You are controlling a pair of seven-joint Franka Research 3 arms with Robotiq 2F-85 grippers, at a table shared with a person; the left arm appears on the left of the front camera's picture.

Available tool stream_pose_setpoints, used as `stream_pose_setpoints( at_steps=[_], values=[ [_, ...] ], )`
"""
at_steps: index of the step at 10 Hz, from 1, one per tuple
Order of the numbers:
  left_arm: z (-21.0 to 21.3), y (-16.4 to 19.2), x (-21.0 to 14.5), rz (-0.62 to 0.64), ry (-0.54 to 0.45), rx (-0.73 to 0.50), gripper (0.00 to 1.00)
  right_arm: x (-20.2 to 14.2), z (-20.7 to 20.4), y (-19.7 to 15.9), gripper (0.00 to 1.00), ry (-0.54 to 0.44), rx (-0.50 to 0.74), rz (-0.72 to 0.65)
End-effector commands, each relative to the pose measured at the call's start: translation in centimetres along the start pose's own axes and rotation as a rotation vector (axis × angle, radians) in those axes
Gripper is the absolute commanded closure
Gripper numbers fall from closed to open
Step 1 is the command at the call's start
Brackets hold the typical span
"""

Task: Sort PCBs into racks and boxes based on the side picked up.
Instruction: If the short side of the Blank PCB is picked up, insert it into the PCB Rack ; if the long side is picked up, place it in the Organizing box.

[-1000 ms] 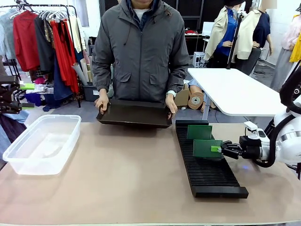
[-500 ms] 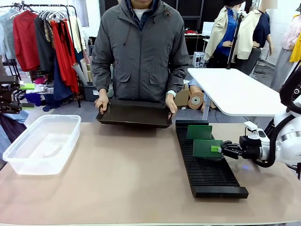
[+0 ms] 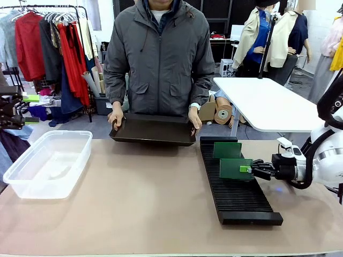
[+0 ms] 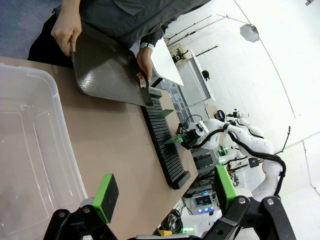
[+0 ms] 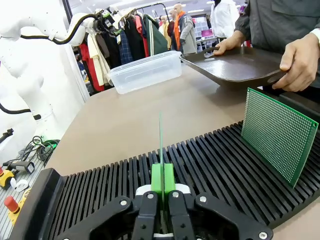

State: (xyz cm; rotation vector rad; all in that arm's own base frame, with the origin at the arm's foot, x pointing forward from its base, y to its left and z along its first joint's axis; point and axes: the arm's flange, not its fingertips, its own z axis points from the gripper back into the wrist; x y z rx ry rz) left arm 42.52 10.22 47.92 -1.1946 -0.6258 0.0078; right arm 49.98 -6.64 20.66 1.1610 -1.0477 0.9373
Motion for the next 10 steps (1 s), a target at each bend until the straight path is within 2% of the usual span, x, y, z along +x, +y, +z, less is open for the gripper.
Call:
stream_pose_setpoints(
  at_steps=[1,7,10],
  values=[
    [0.1,-0.2,0.1,0.003,0.007,0.001,0.0,-0.6,-0.1,-1.7,1.0,0.017,0.015,0.037],
    [0.1,-0.2,0.1,0.003,0.007,0.001,0.0,-3.1,1.0,-3.7,1.0,-0.037,0.007,0.001],
    [0.1,-0.2,0.1,0.003,0.007,0.001,0.0,-3.5,0.7,-4.5,1.0,-0.008,-0.005,0.007]
  ],
)
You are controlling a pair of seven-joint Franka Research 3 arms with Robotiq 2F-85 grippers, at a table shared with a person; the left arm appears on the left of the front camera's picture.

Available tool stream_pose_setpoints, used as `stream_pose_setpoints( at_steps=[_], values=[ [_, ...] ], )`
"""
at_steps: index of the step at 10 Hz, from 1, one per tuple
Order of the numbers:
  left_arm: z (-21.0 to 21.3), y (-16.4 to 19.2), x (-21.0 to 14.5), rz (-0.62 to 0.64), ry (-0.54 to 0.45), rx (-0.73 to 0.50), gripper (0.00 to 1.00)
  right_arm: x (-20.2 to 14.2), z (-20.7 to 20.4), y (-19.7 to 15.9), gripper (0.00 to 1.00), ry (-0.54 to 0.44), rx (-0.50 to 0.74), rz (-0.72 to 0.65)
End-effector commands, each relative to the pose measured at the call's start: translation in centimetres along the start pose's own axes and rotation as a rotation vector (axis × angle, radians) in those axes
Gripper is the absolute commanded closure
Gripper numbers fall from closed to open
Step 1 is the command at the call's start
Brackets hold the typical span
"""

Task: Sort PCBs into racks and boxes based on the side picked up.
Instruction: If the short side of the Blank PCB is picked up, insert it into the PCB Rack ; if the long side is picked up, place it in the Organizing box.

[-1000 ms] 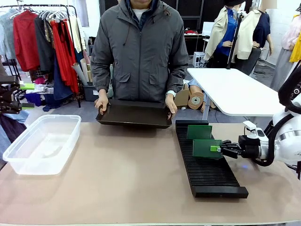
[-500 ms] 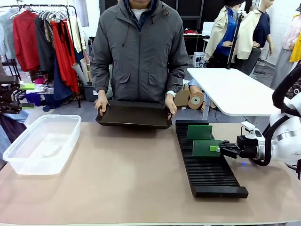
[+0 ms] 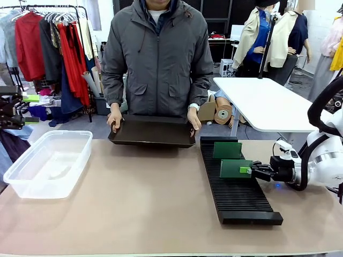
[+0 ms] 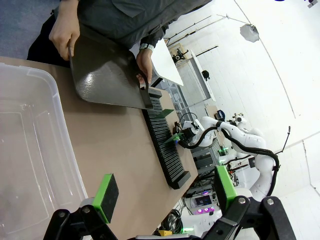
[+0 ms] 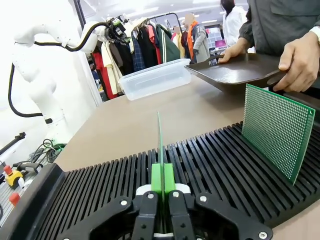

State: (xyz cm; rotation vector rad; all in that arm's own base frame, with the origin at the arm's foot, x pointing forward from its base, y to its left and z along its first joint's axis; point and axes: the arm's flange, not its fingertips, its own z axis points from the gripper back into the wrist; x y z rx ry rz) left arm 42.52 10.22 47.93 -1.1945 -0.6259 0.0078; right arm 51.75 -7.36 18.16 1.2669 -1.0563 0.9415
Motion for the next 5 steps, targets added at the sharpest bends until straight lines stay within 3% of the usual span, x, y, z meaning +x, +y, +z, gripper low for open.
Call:
stream_pose_setpoints(
  at_steps=[1,4,5],
  values=[
    [0.12,-0.18,0.07,0.003,0.007,0.001,0.0,-1.16,0.59,-2.12,1.0,0.064,-0.077,0.026],
    [0.12,-0.18,0.07,0.003,0.007,0.001,0.0,-0.89,0.52,-1.98,1.0,0.045,-0.07,0.018],
    [0.12,-0.18,0.07,0.003,0.007,0.001,0.0,-0.57,0.51,-1.8,0.86,0.031,-0.055,0.018]
  ],
)
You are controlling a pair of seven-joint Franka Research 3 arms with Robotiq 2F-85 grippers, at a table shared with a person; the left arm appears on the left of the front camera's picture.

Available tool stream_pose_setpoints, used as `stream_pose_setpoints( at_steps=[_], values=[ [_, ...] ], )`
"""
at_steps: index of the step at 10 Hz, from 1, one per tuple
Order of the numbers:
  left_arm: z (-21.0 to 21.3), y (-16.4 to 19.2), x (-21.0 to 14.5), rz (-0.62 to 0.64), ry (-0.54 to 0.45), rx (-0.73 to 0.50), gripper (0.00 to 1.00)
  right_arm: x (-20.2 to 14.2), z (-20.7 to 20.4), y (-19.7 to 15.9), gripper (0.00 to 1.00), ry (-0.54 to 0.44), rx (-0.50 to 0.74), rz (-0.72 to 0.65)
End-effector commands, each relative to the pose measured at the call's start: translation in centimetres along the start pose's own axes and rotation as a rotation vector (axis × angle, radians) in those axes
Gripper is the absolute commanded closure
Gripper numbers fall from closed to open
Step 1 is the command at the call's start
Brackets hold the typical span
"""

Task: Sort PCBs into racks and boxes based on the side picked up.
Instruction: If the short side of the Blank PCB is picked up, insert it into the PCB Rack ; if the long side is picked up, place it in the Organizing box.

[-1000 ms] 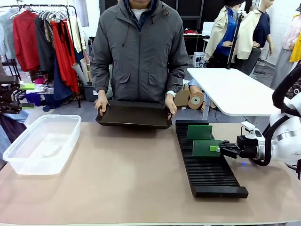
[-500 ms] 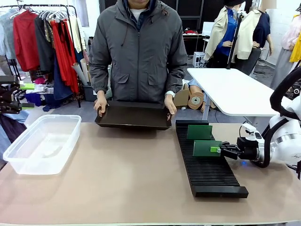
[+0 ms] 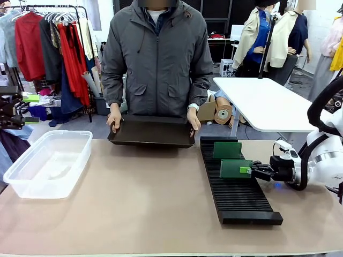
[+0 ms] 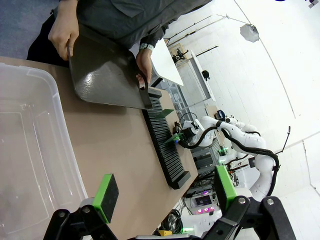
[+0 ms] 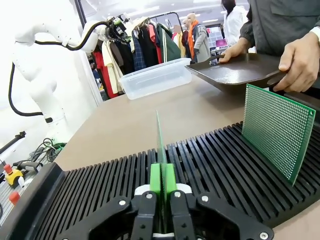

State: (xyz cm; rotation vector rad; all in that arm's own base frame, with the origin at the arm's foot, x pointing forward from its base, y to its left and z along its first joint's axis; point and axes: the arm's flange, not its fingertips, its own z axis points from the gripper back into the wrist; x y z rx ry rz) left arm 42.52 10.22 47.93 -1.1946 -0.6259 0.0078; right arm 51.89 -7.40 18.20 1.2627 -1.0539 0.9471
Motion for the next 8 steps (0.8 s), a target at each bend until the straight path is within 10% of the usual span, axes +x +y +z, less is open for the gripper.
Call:
stream_pose_setpoints(
  at_steps=[1,4,8],
  values=[
    [0.1,-0.2,0.1,0.003,0.007,0.001,0.0,-0.3,0.5,-1.5,0.66,0.012,-0.051,0.019],
    [0.1,-0.2,0.1,0.003,0.007,0.001,0.0,0.9,0.6,-0.8,0.06,-0.04,-0.027,0.04],
    [0.1,-0.2,0.1,0.003,0.007,0.001,0.0,1.4,0.3,-1.0,0.0,-0.032,-0.009,0.025]
  ],
)
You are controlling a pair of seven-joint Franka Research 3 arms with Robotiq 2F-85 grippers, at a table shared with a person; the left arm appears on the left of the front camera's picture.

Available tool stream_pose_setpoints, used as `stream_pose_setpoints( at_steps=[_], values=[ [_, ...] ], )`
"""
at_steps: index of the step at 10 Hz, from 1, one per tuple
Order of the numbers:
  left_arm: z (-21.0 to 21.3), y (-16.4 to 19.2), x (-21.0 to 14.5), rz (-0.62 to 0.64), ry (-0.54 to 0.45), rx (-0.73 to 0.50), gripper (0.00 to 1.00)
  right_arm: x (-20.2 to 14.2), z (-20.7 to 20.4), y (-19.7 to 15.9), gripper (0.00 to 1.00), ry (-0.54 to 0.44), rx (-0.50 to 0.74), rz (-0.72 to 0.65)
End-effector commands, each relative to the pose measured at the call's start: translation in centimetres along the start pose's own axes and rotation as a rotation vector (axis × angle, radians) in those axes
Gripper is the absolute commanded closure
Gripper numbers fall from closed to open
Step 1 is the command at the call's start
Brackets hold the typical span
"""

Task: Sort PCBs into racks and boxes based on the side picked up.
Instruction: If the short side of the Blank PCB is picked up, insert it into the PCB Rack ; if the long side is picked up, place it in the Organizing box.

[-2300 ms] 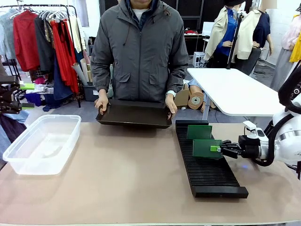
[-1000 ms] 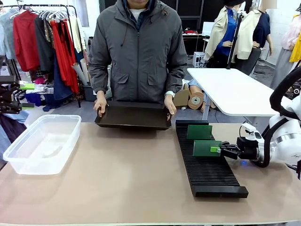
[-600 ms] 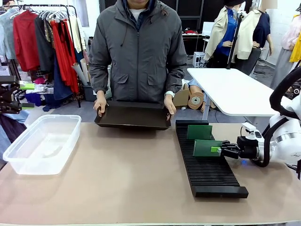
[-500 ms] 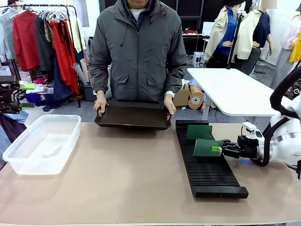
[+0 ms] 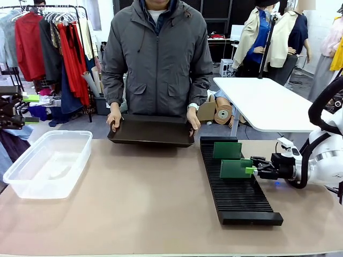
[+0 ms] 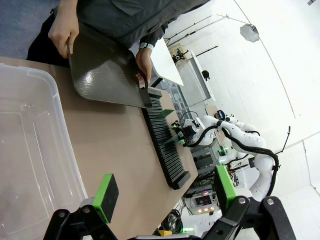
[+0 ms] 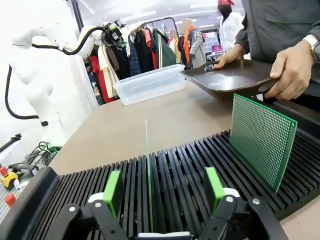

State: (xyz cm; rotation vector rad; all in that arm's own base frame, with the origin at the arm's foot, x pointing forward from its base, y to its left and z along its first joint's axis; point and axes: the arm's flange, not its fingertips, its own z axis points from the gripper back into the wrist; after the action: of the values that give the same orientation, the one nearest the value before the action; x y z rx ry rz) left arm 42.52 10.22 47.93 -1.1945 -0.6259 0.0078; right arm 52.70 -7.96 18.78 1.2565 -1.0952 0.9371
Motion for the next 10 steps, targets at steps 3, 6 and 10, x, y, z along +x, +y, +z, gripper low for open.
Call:
stream_pose_setpoints(
  at_steps=[3,6,10],
  values=[
    [0.1,-0.2,0.1,0.003,0.007,0.001,0.0,1.1,-0.3,-0.4,0.0,0.003,0.009,-0.015],
    [0.1,-0.2,0.1,0.003,0.007,0.001,0.0,0.1,-0.1,0.0,0.0,-0.001,0.003,0.0],
    [0.1,-0.2,0.1,0.003,0.007,0.001,0.0,0.1,-0.1,0.0,0.0,-0.001,0.003,0.0]
  ],
)
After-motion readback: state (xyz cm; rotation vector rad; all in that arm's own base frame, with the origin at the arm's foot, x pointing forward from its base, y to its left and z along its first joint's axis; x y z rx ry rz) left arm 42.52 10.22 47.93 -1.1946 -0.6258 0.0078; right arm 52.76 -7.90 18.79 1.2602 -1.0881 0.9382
